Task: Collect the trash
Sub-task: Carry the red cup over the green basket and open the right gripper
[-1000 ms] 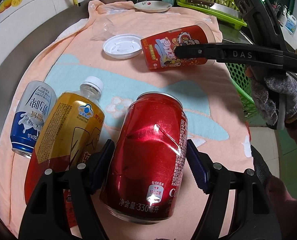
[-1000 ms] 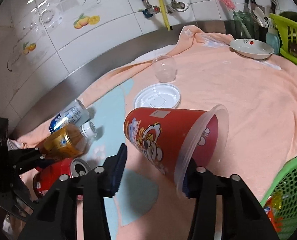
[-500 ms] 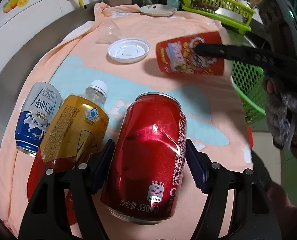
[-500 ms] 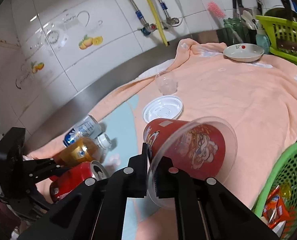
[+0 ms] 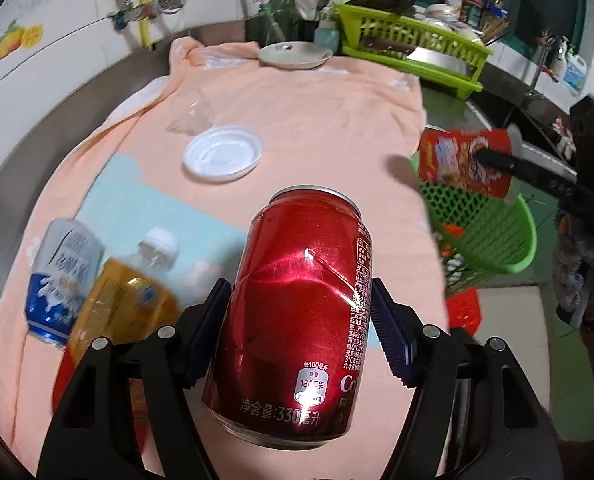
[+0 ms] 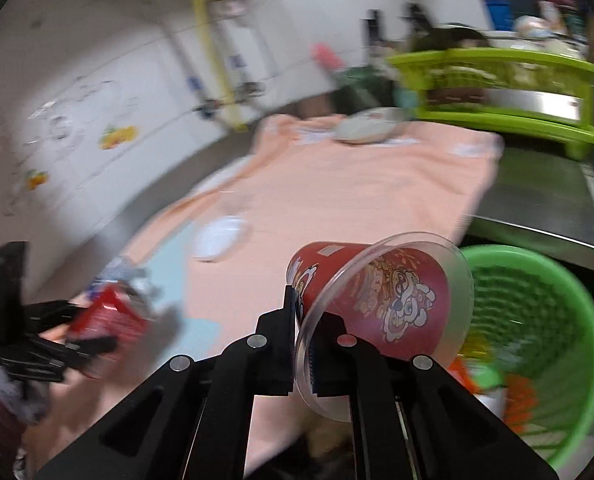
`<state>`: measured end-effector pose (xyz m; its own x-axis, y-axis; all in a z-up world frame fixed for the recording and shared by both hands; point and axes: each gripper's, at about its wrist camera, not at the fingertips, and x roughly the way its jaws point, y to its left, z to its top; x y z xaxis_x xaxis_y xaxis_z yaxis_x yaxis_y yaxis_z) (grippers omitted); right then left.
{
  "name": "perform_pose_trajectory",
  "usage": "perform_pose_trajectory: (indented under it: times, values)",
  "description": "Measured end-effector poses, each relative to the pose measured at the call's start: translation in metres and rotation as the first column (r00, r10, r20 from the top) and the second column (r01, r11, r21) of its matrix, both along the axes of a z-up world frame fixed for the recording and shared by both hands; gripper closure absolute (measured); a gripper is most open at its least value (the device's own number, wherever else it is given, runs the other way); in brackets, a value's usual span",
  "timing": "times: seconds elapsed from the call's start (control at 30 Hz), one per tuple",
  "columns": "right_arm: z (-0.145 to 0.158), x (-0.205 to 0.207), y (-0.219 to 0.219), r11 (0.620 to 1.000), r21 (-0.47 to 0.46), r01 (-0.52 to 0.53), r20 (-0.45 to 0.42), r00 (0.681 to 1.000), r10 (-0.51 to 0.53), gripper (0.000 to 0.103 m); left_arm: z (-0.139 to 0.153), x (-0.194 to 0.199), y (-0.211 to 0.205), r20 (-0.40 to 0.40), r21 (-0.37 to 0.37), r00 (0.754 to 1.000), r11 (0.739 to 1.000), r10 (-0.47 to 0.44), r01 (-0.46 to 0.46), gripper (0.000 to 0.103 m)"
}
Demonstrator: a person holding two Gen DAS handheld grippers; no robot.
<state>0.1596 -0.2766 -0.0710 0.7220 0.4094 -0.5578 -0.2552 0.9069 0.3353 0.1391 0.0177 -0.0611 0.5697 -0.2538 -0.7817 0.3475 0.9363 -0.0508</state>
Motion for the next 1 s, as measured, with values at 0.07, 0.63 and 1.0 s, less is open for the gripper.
perform_pose_trajectory:
  times: [0.07,0.63,1.0]
  values:
    - [-0.007,0.004,-0.02,0.998,-0.033,0.054,-0.024,0.998,-0.054,0.097,0.002,0.004,-0.012,0.0,-0.012,1.0,1.0,-0.017,0.017,0.035]
    - [-0.093,0.057,-0.104,0.967,-0.207,0.149,-0.264,0.943,-0.202,0.081,0.009,0.031,-0.11,0.003,-0.095,0.991,0.987,-0.132,0.132,0.035]
    - [-0.066,0.033,-0.123,0.966,-0.184,0.18,-0.18,0.96,-0.214,0.053,0.007,0.041,-0.162,-0.01,-0.107,0.979,0.974,-0.204,0.202,0.035]
